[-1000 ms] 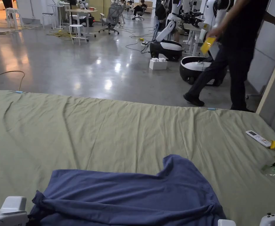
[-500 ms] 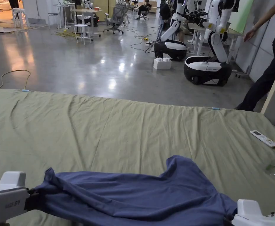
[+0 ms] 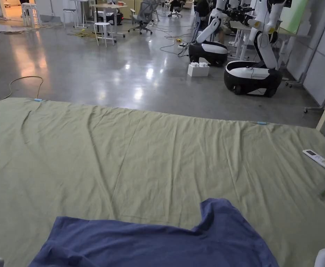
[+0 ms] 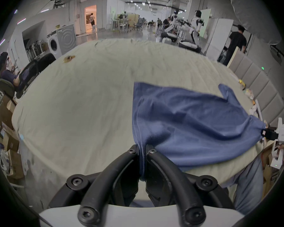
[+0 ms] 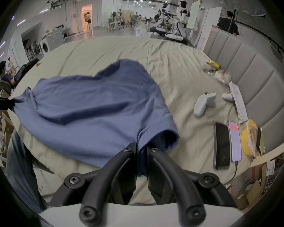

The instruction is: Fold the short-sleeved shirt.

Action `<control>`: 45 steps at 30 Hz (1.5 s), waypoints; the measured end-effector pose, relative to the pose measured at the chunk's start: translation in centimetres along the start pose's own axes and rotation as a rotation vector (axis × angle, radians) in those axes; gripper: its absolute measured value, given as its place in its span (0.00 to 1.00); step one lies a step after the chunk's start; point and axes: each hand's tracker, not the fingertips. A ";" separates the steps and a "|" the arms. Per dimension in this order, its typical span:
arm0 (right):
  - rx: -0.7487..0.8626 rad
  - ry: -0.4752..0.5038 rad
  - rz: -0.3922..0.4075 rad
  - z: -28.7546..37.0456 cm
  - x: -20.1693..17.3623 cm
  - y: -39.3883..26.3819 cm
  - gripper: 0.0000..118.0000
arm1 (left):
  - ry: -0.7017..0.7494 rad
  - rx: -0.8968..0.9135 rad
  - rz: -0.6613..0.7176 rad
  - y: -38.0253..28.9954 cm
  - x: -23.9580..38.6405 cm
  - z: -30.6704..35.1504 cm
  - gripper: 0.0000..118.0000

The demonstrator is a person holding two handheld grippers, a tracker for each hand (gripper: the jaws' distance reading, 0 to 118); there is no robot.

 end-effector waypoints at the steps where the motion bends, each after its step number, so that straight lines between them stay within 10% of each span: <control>1: -0.013 -0.005 0.000 -0.4 -0.3 -0.8 0.09 | 0.007 -0.016 0.000 -0.8 0.0 -0.3 0.06; 12: -0.061 -0.047 -0.013 -3.7 -2.1 -3.9 0.10 | 0.083 -0.085 -0.053 -4.5 -0.7 -6.2 0.05; 18: 0.044 -0.127 -0.049 0.1 -2.8 -1.9 0.55 | 0.071 -0.031 -0.092 -3.4 0.2 -4.4 0.14; 21: 0.211 -0.108 -0.069 2.5 -3.5 0.1 0.59 | 0.045 0.100 -0.118 -2.0 1.5 -2.6 0.39; 31: 0.676 -0.095 -0.074 5.8 -7.4 6.9 0.75 | 0.056 0.518 -0.084 3.8 7.0 2.0 0.39; 34: 0.761 -0.132 -0.089 6.5 -8.8 8.2 0.68 | 0.055 0.632 -0.037 4.6 8.1 3.4 0.36; 38: 0.853 -0.167 -0.101 7.1 -9.9 9.3 0.16 | 0.080 0.713 -0.033 5.4 9.5 4.7 0.15; 45: 0.921 -0.152 -0.111 7.3 -9.8 10.0 0.03 | 0.094 0.791 -0.079 5.8 10.3 5.9 0.04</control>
